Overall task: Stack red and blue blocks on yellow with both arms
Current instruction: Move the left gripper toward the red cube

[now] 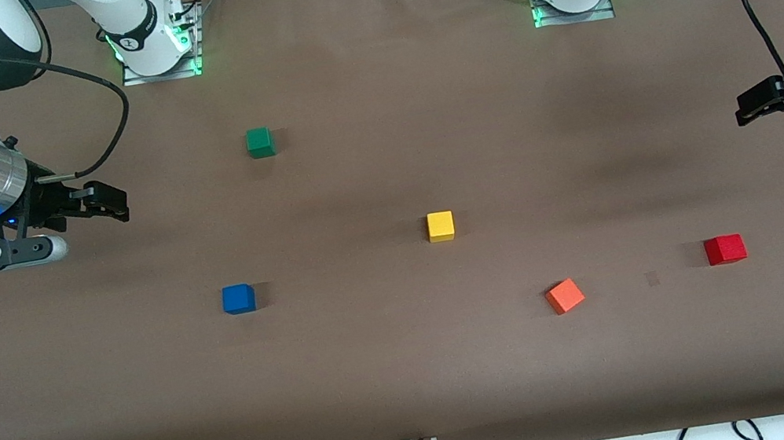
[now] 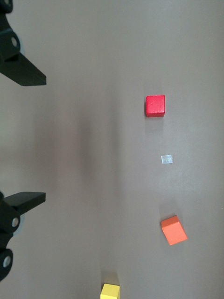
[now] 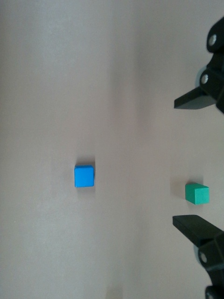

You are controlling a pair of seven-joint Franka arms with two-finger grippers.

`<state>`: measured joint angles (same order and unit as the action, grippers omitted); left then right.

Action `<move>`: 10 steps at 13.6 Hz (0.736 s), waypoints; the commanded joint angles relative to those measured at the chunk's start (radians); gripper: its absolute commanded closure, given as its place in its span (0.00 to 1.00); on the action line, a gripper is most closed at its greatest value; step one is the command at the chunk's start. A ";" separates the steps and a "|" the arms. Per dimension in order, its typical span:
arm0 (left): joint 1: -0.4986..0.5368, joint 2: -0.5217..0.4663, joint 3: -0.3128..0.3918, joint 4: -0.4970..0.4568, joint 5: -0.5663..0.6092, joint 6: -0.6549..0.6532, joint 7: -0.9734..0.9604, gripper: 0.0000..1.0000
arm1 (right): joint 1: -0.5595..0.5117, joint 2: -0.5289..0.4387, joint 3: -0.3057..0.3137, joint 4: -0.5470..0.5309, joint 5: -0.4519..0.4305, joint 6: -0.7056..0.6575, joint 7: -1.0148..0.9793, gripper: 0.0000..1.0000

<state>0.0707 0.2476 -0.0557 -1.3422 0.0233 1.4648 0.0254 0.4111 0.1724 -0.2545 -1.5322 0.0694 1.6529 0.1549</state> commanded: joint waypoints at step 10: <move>0.011 0.198 0.007 0.087 -0.017 0.098 0.016 0.00 | 0.000 -0.014 -0.003 -0.003 0.016 -0.012 0.000 0.00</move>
<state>0.0777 0.3625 -0.0514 -1.3082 0.0233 1.5289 0.0262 0.4111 0.1723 -0.2545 -1.5322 0.0695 1.6529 0.1549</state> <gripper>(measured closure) 0.000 0.000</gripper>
